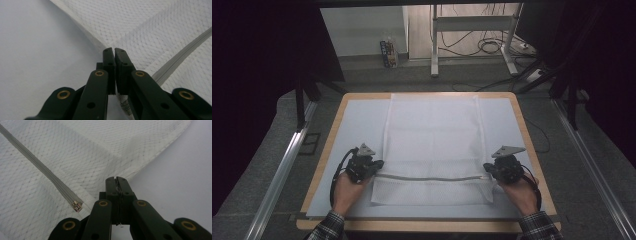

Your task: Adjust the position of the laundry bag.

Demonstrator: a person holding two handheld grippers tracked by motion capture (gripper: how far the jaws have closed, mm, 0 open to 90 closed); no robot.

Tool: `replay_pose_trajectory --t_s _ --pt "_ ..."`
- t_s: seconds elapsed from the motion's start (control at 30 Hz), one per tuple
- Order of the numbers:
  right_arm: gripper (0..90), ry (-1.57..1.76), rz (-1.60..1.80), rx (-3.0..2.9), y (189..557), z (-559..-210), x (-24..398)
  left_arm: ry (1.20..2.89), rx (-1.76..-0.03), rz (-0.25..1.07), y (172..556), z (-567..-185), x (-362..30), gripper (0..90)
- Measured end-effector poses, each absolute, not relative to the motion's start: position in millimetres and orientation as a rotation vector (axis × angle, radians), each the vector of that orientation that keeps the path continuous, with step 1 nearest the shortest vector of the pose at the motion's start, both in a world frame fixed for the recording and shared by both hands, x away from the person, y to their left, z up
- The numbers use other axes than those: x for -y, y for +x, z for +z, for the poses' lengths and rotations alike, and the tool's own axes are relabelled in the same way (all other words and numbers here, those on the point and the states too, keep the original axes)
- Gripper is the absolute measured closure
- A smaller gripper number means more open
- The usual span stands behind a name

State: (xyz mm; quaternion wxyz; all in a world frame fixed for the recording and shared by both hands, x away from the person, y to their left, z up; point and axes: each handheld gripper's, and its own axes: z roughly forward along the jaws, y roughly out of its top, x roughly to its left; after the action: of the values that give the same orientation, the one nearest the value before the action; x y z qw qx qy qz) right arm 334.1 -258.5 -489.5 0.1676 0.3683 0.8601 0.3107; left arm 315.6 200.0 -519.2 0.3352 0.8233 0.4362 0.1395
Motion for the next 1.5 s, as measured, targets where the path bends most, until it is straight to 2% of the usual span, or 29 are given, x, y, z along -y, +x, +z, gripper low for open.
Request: replay_pose_trajectory --t_s 0.9,1.03,1.13,1.2,1.23,1.27,1.47,1.5 --pt "87.7 1.066 0.871 -2.507 312 -494 270 2.184 -1.128 0.312 291 -524 -198 86.2" --pt "86.8 1.055 0.866 -2.51 312 -495 269 2.176 -1.131 0.328 291 -525 -199 80.4" --pt "80.7 1.054 0.862 -2.5 313 -495 269 2.163 -1.13 0.353 291 -524 -199 75.4" --pt "73.3 1.069 0.861 -2.493 313 -495 269 2.142 -1.135 0.38 290 -524 -200 66.7" --pt "73.3 1.069 0.861 -2.493 313 -495 269 2.142 -1.135 0.38 290 -524 -200 62.6" --pt "70.1 1.07 0.864 -2.491 313 -495 268 2.138 -1.136 0.388 290 -524 -200 62.6" --pt "49.0 1.067 0.888 -2.468 312 -495 270 2.117 -1.152 0.43 288 -524 -200 42.2" --pt "42.7 1.064 0.902 -2.459 312 -495 271 2.101 -1.153 0.434 287 -523 -201 35.8"
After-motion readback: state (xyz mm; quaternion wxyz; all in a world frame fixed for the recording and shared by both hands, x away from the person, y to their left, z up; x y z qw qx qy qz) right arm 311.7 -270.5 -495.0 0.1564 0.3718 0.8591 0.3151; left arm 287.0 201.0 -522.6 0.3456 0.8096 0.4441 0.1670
